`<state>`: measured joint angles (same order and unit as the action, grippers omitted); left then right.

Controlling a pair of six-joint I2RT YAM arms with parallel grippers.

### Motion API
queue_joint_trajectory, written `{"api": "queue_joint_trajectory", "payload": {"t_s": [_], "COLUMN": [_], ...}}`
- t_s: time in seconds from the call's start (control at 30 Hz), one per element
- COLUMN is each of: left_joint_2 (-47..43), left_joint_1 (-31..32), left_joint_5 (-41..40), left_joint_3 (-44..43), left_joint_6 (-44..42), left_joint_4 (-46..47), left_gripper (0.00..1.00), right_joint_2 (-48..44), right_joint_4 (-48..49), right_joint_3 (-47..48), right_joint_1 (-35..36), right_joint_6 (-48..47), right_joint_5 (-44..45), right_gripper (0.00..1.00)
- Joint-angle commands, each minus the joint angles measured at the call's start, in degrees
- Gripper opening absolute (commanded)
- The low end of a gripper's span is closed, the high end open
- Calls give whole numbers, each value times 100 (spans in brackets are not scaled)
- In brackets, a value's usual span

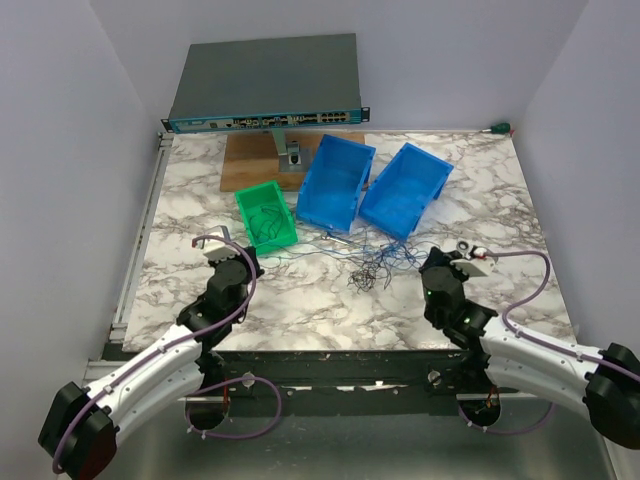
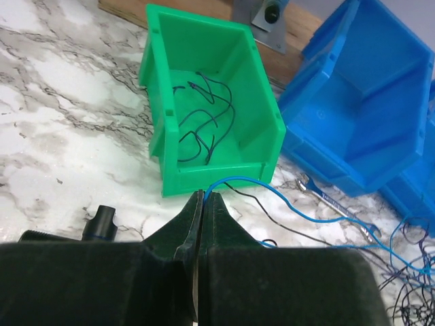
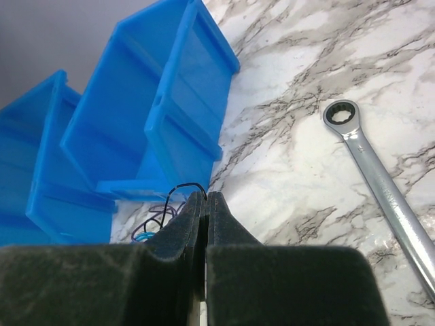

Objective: Untangle the cables

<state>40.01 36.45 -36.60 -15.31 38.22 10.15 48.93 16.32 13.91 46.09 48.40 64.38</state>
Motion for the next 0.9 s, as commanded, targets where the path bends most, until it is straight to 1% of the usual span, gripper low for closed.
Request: {"api": "queue_joint_trajectory", "payload": {"t_s": [0.0,0.07,0.13,0.2,0.23,0.27,0.33,0.43,0.53,0.6,0.63,0.73,0.77,0.8,0.87], "left_joint_2": [75,121,189,287,351,411,516,559,606,708,792,1010,1057,1073,1053], "left_joint_1": [1,1,3,2,3,2,0,2,-6,-2,-4,-2,0,3,0], "left_joint_5": [835,1610,2145,2484,2599,2713,2872,3159,3368,3484,3556,3658,3653,3639,3651], "left_joint_3": [-104,-47,-57,-69,-76,-92,-143,-167,-126,-185,-236,-389,-420,-441,-438], "left_joint_6": [-689,-1138,-1306,-1388,-1418,-1447,-1483,-1533,-1585,-1606,-1620,-1634,-1617,-1607,-1607], "left_joint_4": [392,788,997,1151,1209,1246,1252,1342,1506,1498,1490,1385,1339,1315,1329], "left_gripper": [0,0,0,0,0,0,0,0,0,0,0,0,0,0,0], "right_joint_2": [170,227,282,315,332,372,451,509,529,543,546,555,567,579,583], "right_joint_4": [-109,293,871,1162,1270,1428,1678,1640,1688,1807,1822,1933,1985,2000,1894], "right_joint_3": [123,49,-34,-38,-57,-92,-143,-83,-105,-110,-100,-133,-139,-131,-85], "right_joint_1": [19,16,17,17,14,15,15,15,15,15,15,15,15,18,15], "right_joint_6": [-52,-382,-1012,-1694,-1872,-1976,-2035,-2185,-2104,-2221,-2371,-2399,-2403,-2436,-2472], "right_joint_5": [46,-227,-891,-1745,-2147,-2360,-2588,-2834,-2837,-3124,-3319,-3476,-3499,-3513,-3517], "right_gripper": [1,1,1,1,1,1,1,1,4,11,13,13,15,22,49]}}
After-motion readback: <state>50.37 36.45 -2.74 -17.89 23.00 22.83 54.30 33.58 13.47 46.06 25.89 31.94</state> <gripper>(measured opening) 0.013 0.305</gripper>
